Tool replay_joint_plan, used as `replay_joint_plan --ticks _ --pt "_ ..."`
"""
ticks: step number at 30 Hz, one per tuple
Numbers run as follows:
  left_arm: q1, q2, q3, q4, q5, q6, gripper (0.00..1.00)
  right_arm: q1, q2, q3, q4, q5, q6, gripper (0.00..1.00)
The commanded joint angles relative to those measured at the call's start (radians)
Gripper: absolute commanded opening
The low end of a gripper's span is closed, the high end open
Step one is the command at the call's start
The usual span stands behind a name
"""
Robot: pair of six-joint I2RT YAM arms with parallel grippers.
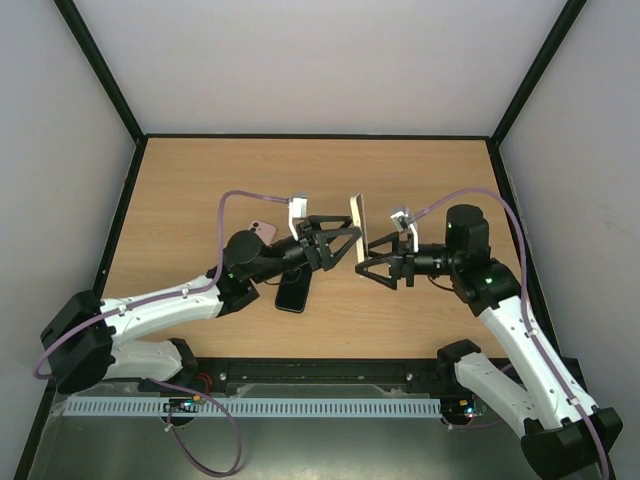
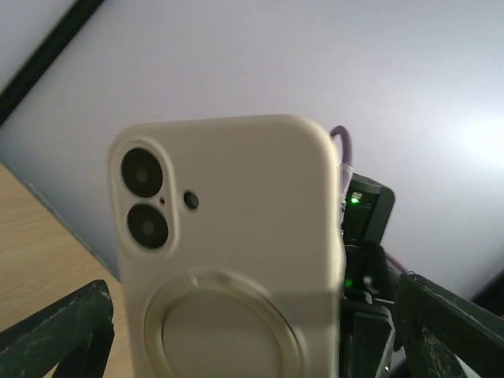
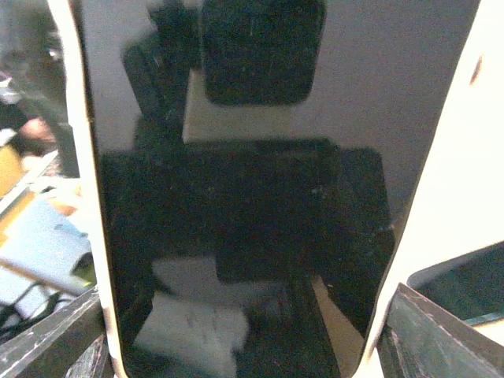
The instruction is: Take the phone out of the phone case
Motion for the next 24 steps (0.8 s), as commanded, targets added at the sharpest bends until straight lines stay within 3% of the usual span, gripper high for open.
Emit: replay_joint_plan --ticks 1,6,9,14,20,24 --pt "-0.01 -0.081 -0.029 -0.028 -0.127 0.043 0.96 -0.003 -0.002 0.124 -0.183 0.317 -0.209 0.62" --pt "-0.081 -0.158 -0.01 -0.239 -0.427 0.097 0.96 -0.003 0.021 0.209 -0.318 0.493 -0.335 0.57" --pt "-0.095 -0.134 0.067 -0.406 -0.516 0.093 0.94 -0.002 0.03 0.245 -0.379 0.589 -0.381 0.56" --pt "-0.104 -0.054 0.187 -0.522 -0.514 0.097 0.75 -0.003 0.051 0.303 -0.475 0.723 -0.465 0.54" --pt "-0.104 0.079 0.337 -0.616 -0.462 0.096 0.69 -0.003 0.045 0.345 -0.539 0.827 -0.555 0.54" --pt "-0.104 0.139 0.354 -0.572 -0.452 0.027 0.69 -0.002 0.034 0.338 -0.543 0.855 -0.566 0.55"
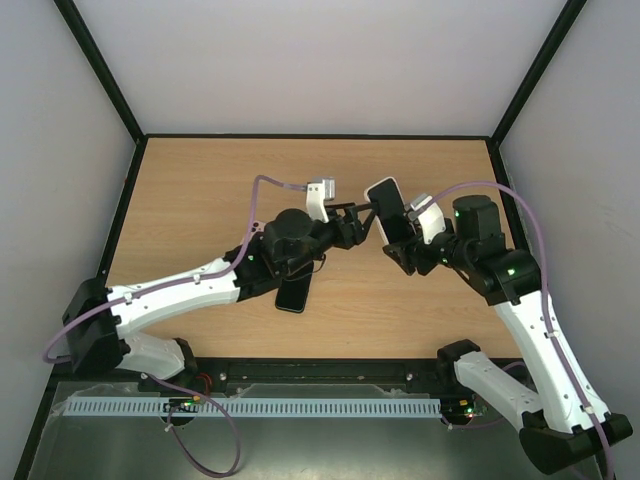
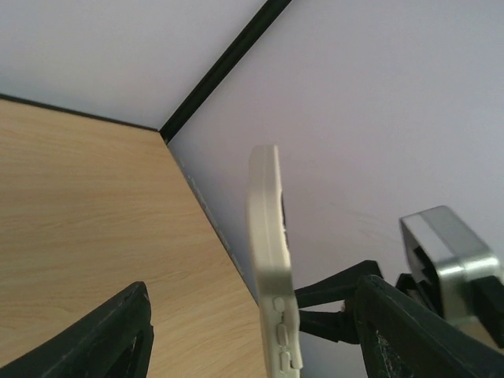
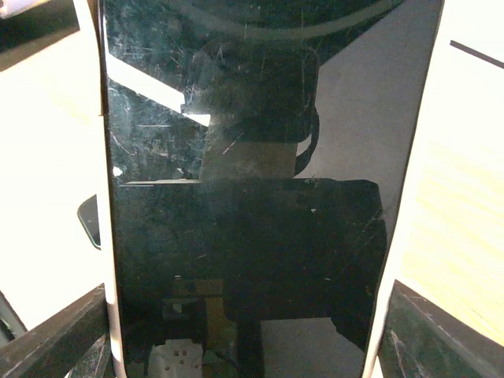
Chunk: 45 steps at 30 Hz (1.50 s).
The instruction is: Take the phone out of the phone case
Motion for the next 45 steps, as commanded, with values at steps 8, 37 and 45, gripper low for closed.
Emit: replay_joint_plan --ticks 8,37,45 --pt "-0.001 0.13 0.091 0.031 0.043 -0.068 0.58 -0.002 -0.037 0.031 -0.005 0.073 -0.063 0.55" --pt "0.029 0.244 0.184 0.087 0.2 -0.166 0.16 -0.002 -0.077 -0.03 0.029 0.109 -0.056 0.55" --pt "0.156 0.149 0.171 -0.053 0.346 -0.108 0.06 -0.002 -0.122 -0.024 0.021 -0.007 -0.047 0.97"
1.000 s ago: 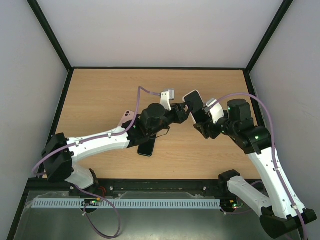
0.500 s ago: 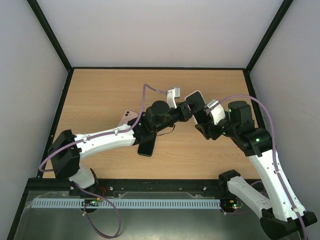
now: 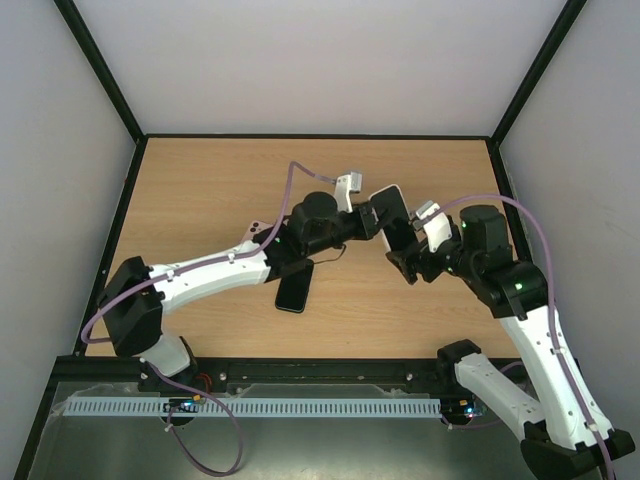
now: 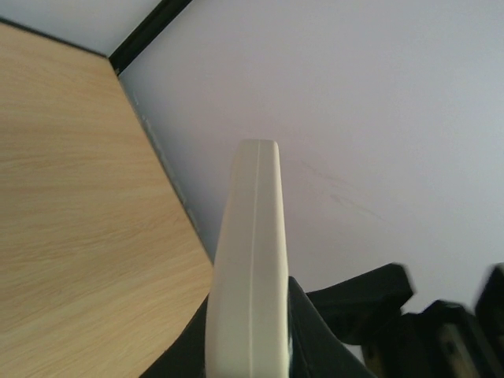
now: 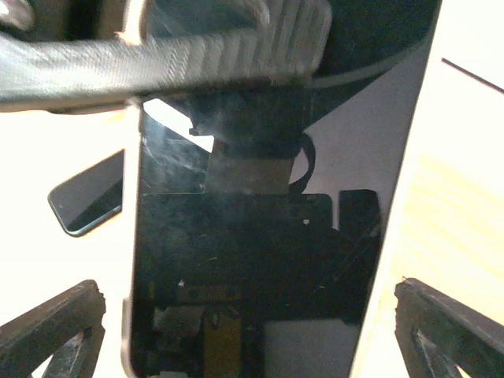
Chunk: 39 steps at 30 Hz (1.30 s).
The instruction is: Take the phone out of the phone case
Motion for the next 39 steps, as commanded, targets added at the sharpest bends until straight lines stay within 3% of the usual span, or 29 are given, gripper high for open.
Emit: replay_joint_plan --ticks 1,6,11,13,16,18,24,26,29,32,35,39 --pt "0.134 -0.102 0.033 -0.143 0.151 0.062 0.03 0.003 -0.056 0.006 0.046 -0.088 0.012 0.97" --pt "0.315 -0.186 0.045 -0.366 0.351 0.27 0.03 0.002 -0.026 -0.002 0.071 -0.197 0.069 0.98" --pt "0.367 -0.268 -0.062 -0.347 0.544 0.521 0.02 0.003 0.023 -0.059 0.188 -0.403 0.073 0.98" --pt "0.369 -0.294 -0.1 -0.341 0.59 0.58 0.02 0.003 0.017 -0.113 0.273 -0.466 0.074 0.98" --pt "0.374 -0.325 -0.168 -0.246 0.77 0.626 0.02 0.004 0.007 -0.205 0.408 -0.505 0.128 0.98" --pt "0.373 -0.336 -0.205 -0.186 0.843 0.633 0.02 0.003 0.023 -0.247 0.47 -0.478 0.164 0.97" --pt "0.409 -0.379 -0.358 0.016 0.849 0.571 0.02 0.002 0.091 -0.293 0.515 -0.415 0.181 0.99" --pt "0.43 -0.393 -0.381 0.063 0.878 0.521 0.02 0.004 0.086 -0.331 0.489 -0.51 0.115 0.99" --pt "0.434 -0.406 -0.403 0.125 0.917 0.484 0.03 0.003 0.109 -0.351 0.357 -0.719 -0.11 0.98" --pt "0.432 -0.405 -0.41 0.213 1.003 0.426 0.02 0.003 0.114 -0.328 0.273 -0.739 -0.205 0.95" --pt "0.427 -0.429 -0.441 0.297 1.042 0.392 0.03 0.003 0.105 -0.327 0.347 -0.697 -0.113 0.93" --pt "0.426 -0.484 -0.441 0.263 1.038 0.426 0.02 0.002 0.1 -0.341 0.412 -0.678 -0.046 0.88"
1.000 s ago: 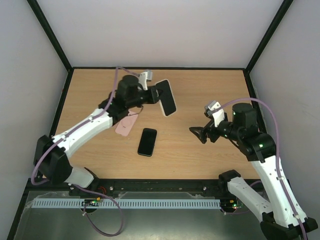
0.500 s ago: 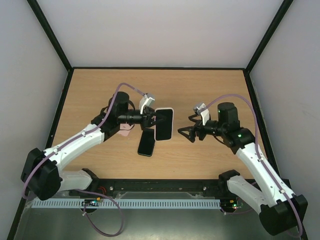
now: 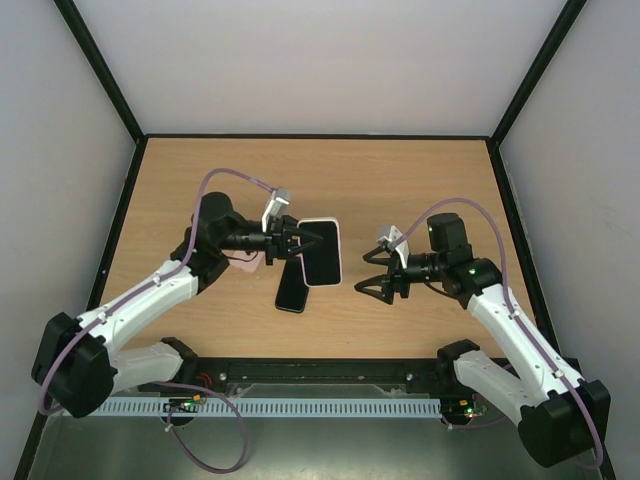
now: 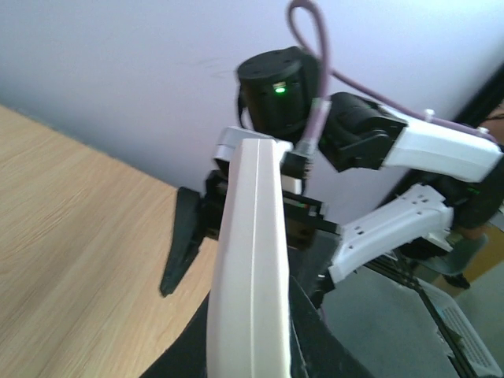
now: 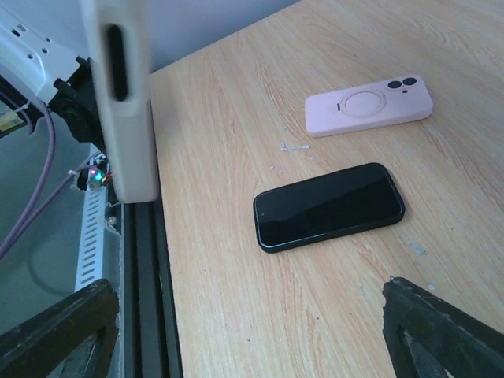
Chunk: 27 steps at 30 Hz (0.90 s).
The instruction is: Take the phone out of the phone case
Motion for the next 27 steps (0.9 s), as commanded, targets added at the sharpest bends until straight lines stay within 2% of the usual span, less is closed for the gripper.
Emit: replay_joint_plan --ticks 1,7,9,12,18,27 --pt "-0.005 -0.081 0.004 0.089 0.052 0.015 0.02 0.003 -0.02 -0.006 0.067 -0.019 0.036 0.88" --pt "-0.01 -0.071 0.012 0.099 0.068 -0.005 0.02 0.017 -0.005 0.027 -0.024 -0.144 -0.083 0.82" --pt "-0.008 -0.064 0.015 0.091 0.069 -0.001 0.02 0.059 0.035 0.087 -0.128 -0.155 -0.192 0.79" --pt "-0.006 -0.052 0.01 0.083 0.059 0.004 0.02 0.128 0.11 0.155 -0.187 -0.141 -0.247 0.74" --pt "-0.009 -0.034 0.015 0.076 0.074 -0.007 0.02 0.177 0.168 0.156 -0.124 -0.169 -0.249 0.61" --pt "-0.009 0.01 0.027 0.098 0.104 -0.054 0.02 0.177 0.115 0.096 -0.058 -0.167 -0.236 0.52"
